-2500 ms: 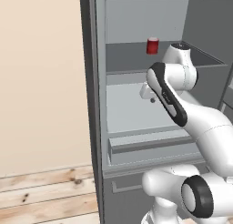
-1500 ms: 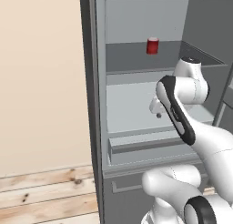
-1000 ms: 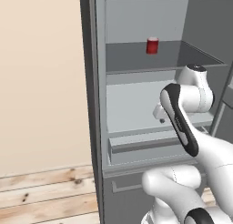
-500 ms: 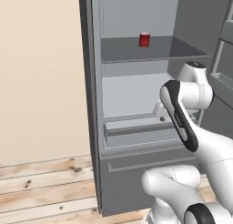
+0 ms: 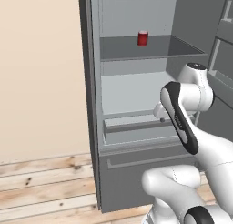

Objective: Fully open the fridge drawer.

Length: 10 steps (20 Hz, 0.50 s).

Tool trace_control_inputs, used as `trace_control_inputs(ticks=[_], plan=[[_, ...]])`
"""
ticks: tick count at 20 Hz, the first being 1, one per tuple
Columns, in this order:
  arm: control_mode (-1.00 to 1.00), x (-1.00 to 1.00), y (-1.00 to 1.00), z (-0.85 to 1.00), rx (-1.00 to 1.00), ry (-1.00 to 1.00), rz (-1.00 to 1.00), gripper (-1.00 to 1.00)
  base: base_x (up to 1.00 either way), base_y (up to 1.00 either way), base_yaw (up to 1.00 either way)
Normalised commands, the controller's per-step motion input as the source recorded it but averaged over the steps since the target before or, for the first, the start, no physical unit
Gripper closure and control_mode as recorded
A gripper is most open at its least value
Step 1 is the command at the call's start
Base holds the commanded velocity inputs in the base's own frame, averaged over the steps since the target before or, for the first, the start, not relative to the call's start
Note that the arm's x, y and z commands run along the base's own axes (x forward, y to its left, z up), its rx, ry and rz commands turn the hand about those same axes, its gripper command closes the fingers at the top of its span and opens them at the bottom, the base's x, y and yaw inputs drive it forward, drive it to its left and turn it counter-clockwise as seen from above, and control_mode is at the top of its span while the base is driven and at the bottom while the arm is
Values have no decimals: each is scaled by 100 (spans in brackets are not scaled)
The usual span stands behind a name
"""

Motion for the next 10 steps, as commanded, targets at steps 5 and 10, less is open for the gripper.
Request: trace_control_inputs(ticks=[5, 10], plan=[[-100, 0, 0, 0, 0, 0, 0, -100, 0, 0, 0], [-100, 8, -13, -7, 0, 0, 0, -100, 0, 0, 0]])
